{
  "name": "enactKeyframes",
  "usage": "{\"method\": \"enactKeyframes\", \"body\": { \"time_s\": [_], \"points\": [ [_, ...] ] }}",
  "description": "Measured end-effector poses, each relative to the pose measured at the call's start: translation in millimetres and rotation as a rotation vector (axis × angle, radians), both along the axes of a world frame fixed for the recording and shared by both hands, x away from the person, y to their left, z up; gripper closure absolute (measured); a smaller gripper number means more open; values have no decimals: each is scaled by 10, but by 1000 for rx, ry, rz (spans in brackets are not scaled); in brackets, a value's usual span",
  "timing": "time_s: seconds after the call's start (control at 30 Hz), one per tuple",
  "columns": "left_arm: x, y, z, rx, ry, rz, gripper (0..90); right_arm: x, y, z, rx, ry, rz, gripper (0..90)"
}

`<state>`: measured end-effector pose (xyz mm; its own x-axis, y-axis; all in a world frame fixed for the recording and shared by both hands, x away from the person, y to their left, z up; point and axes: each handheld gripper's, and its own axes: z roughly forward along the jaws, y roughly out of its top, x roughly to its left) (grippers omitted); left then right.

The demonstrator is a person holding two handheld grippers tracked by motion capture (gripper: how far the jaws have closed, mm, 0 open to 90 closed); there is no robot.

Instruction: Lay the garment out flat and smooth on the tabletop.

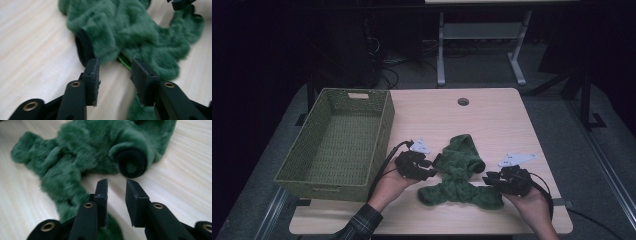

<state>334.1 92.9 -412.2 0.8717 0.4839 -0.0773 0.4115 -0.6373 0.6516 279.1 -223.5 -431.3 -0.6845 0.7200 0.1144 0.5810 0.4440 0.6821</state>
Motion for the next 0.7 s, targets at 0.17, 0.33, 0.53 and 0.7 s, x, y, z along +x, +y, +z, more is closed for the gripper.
{"method": "enactKeyframes", "body": {
  "time_s": [0.17,0.33,0.53,0.7],
  "points": [
    [159,-64,-34,-3,10,13,539,156,-13,-27,2,19,-25,656],
    [310,-141,-71,-13,38,21,502,305,-7,-47,37,35,-38,660],
    [401,-267,-182,-10,75,-8,619,410,60,-62,12,27,-26,808],
    [389,-298,-218,-8,90,-31,863,446,107,-11,19,18,-21,832]
  ]
}}
